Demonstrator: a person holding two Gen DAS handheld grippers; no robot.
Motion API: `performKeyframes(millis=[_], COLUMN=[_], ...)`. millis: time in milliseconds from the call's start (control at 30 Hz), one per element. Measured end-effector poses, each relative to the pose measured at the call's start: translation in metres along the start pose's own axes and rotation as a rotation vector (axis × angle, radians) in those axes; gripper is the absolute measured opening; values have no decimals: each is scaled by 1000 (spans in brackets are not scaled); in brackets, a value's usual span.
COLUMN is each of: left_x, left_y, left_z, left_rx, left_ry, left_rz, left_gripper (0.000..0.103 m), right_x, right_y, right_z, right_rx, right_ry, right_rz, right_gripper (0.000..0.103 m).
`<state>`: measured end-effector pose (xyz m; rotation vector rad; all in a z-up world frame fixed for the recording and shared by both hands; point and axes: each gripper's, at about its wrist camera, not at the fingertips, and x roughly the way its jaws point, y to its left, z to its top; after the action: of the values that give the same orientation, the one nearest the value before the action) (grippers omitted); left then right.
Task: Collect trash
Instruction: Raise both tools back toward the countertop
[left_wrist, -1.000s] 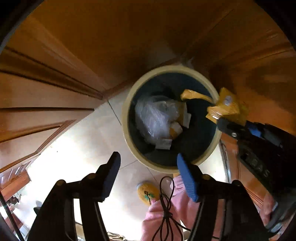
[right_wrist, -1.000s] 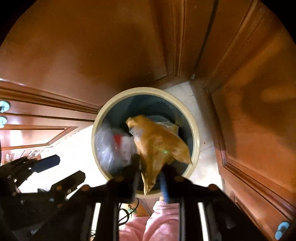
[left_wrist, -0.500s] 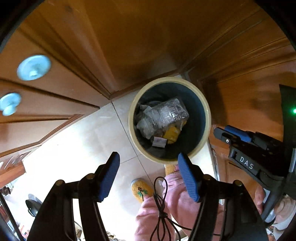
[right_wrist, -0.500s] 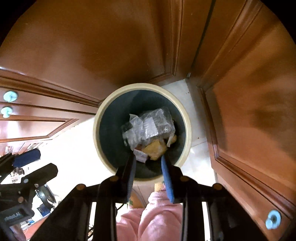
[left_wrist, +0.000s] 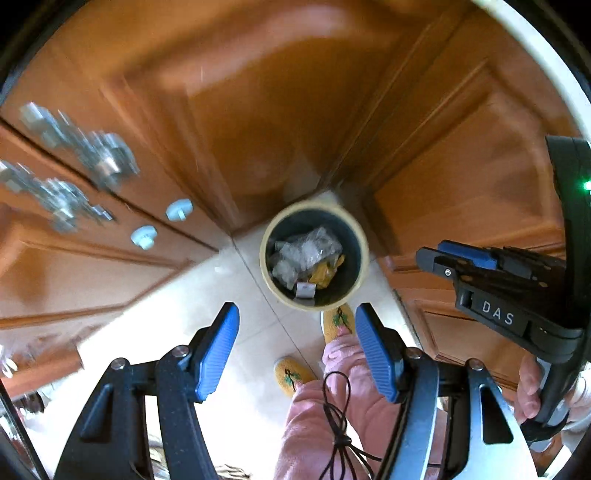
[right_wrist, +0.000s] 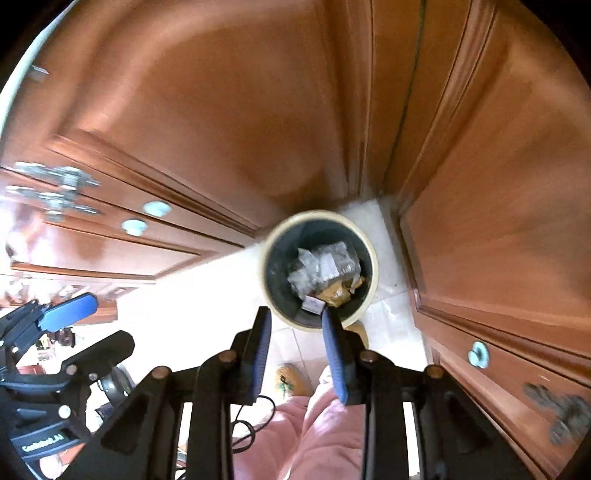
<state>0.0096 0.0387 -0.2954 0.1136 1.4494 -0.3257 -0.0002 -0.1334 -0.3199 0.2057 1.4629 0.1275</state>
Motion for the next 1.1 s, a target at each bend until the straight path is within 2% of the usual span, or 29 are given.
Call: performKeyframes(millis=[233, 567, 700, 833, 967, 1100], left_x=[-101, -224, -257, -277, -290, -294], left_y=[-22, -44, -50, -49, -50, -50], left_z=[16, 51, 77, 108, 146, 190], left_rx=[85, 178, 175, 150, 116, 67], left_ry=[-174, -451, -537, -575, -603, -619], left_rz=[-10, -25, -17, -21, 9, 53], left_gripper=[65, 79, 85, 86, 86, 86], right_x=[-110, -225, -261, -291, -308, -317], right_y=[23, 50, 50, 50, 47, 41], right_z=[2, 24, 46, 75, 109, 158], right_rx=[-23, -39, -30, -40, -58, -104], right_ry=[-164, -388, -458, -543, -577, -589], right_rz=[16, 9, 6, 9, 31, 67], right_gripper=[29, 29, 29, 30, 31, 33])
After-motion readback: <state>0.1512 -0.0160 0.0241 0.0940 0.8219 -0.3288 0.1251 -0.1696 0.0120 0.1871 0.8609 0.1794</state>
